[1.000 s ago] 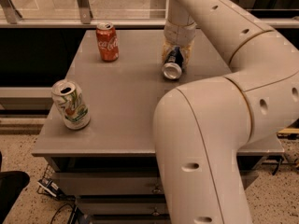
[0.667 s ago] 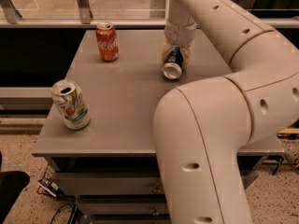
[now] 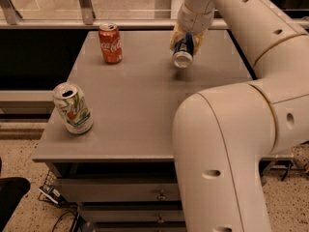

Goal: Place pepsi can upright

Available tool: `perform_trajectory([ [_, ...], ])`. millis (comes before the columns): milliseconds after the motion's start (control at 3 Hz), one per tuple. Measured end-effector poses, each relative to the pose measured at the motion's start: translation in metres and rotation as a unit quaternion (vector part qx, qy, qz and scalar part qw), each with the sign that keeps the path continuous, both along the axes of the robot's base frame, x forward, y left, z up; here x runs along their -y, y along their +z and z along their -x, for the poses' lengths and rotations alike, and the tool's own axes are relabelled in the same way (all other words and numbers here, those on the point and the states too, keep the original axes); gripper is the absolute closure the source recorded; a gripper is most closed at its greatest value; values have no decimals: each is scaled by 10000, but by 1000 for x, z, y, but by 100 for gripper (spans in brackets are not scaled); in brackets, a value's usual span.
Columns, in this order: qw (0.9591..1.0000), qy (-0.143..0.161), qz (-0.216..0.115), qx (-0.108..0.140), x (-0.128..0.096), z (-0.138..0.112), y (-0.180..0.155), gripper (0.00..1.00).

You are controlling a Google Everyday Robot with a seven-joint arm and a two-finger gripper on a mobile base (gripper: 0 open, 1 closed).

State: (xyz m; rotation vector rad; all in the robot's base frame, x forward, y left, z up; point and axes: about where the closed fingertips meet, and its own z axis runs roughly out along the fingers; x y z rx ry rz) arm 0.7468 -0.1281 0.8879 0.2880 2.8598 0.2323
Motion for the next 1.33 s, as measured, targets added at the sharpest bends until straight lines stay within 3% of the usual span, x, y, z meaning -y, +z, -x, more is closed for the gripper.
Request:
perform_trajectory([
  [333,9969,361,-205,672,7,-8,39,100],
  [667,9867,750,-382,1388,10,-11,74,100],
  [1000,9708,1119,-567,2047,16,1,100,100],
  [1333,9462,1562,-689,2748,28,34,118,100],
])
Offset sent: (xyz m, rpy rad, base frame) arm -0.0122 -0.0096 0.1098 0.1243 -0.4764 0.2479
